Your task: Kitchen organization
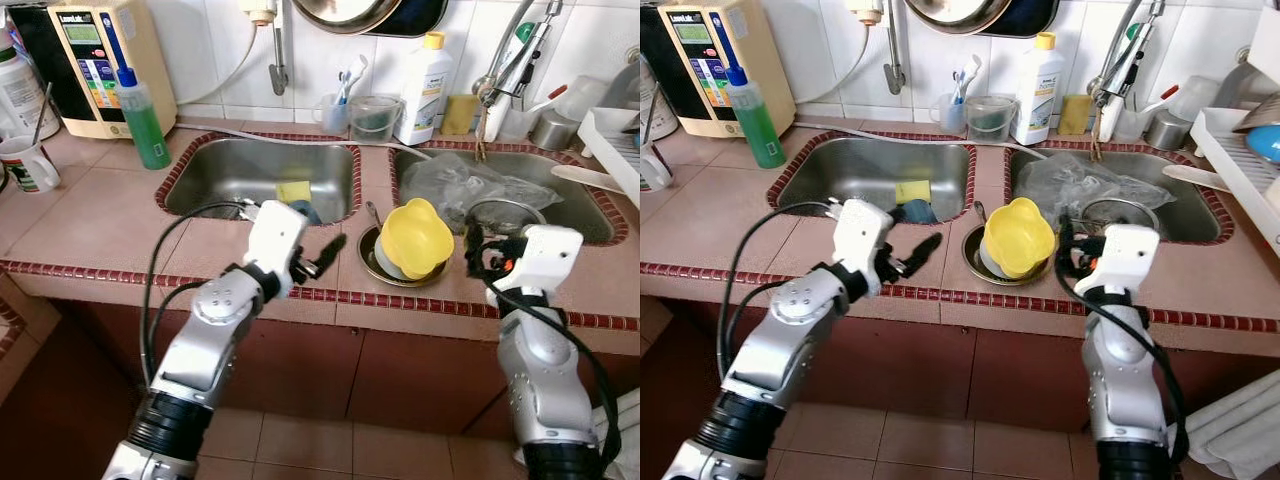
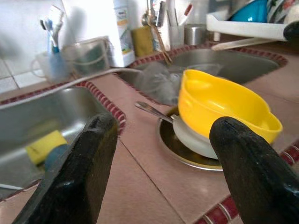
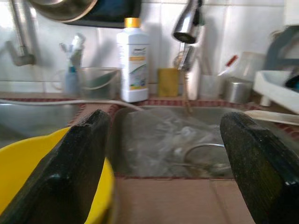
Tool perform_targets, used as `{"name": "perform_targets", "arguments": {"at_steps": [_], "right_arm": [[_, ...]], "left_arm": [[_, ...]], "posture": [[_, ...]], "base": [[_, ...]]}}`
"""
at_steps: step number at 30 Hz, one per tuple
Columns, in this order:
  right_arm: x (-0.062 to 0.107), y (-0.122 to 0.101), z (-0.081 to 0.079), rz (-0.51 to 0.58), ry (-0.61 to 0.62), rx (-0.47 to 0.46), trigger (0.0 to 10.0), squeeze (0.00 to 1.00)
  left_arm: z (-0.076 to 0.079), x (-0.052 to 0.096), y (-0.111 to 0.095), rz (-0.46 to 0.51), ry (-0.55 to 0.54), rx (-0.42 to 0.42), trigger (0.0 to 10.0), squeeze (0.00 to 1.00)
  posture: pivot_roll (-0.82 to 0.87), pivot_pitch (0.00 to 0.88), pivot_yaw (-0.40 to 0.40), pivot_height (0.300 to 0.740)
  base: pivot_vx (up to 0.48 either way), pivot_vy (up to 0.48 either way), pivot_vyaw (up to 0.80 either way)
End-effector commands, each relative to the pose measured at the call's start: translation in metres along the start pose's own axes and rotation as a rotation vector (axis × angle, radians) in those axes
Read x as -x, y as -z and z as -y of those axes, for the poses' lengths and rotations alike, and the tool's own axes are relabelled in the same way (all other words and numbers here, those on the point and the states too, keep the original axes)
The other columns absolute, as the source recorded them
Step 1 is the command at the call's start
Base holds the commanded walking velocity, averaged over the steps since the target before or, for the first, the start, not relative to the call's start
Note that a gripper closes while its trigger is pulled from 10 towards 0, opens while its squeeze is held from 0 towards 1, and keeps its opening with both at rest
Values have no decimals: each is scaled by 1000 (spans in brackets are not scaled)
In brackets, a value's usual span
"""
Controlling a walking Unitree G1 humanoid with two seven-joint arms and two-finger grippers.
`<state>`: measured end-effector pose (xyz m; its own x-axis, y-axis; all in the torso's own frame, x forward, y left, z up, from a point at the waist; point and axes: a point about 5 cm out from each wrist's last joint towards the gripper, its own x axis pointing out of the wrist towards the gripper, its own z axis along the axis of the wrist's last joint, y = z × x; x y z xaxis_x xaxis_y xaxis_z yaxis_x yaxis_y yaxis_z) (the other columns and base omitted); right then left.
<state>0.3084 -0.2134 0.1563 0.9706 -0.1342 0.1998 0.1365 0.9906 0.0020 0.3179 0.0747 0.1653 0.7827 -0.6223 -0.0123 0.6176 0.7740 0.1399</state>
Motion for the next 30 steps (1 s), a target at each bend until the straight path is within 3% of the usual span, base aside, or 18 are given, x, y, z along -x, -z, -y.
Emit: {"name": "perform_targets", "arguments": {"at_steps": [1,5,11,18,24,26,30], "right_arm": [[-4,3,7,-40,26,-29,10000,0],[-10,8,20,-109,83,-105,10000,0],[-23,5,25,-139,88,-148,10000,0],[-44,3,25,-203,21,-89,10000,0],[-49,1,24,-203,-29,9,10000,0],[-52,4,19,-249,-110,60,10000,0],[-54,7,15,-287,-153,62,10000,0]], "left_arm": [[3,1,0,-7,15,-14,10000,0],[9,-2,-2,-4,33,-6,10000,0],[10,-4,-4,-4,27,2,10000,0],[10,-2,-7,-19,8,12,10000,0],[9,-2,-7,-21,3,15,10000,0],[9,-2,-8,-22,-5,25,10000,0],[9,-2,-8,-21,-12,28,10000,0]], "posture": [[-83,0,26,740],[-88,0,29,740],[-89,0,28,740],[-82,0,21,740],[-80,0,18,740],[-75,0,9,740],[-74,0,4,740]], "base": [[0,0,0],[0,0,0],[0,0,0],[0,0,0],[0,0,0],[0,0,0],[0,0,0]]}}
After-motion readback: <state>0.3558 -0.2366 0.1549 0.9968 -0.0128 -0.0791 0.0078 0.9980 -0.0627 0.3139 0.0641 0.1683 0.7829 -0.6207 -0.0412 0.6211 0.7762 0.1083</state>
